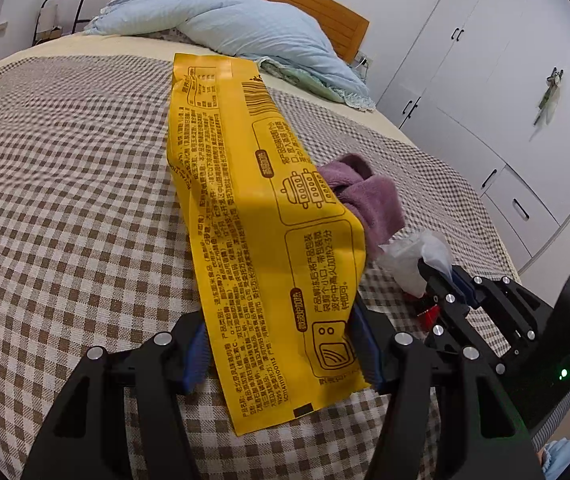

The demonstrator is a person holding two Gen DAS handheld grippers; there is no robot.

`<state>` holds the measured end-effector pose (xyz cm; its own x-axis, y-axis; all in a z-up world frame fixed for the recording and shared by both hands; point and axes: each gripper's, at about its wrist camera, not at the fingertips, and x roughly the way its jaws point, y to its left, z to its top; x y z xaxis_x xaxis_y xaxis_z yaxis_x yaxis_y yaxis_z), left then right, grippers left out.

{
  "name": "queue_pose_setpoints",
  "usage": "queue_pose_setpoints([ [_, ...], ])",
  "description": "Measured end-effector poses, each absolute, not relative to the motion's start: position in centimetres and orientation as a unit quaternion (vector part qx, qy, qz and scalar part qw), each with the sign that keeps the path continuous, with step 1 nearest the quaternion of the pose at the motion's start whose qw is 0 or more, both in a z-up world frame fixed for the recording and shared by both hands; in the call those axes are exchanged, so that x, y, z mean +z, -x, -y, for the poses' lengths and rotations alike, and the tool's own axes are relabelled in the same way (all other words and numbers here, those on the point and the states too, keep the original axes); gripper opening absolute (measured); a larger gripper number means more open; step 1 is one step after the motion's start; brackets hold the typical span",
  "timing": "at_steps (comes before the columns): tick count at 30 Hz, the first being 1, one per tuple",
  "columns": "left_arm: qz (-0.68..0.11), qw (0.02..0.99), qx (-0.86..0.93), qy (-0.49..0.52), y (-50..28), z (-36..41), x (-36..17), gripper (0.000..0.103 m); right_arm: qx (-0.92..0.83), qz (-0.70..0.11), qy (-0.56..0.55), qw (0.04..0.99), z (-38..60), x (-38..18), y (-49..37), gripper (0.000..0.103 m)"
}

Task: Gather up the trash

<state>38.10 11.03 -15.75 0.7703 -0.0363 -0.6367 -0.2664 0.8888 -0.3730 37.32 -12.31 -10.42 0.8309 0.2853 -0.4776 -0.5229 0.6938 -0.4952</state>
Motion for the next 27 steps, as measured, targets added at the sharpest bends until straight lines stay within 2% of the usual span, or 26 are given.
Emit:
queue_pose_setpoints([
  [13,-0.309,0.927,0.056,0.205,-34.9,-9.4,-13.5,0.058,0.217,-0.167,0.305,0.912,14.0,-7.5,-34.1,0.006],
  [27,-0.28,0.94,0.027,0.191,-27.5,-8.4,-9.7,0.058,0.215,-0.151,0.288,0.921,16.1,-4.0,-29.0,0.006],
])
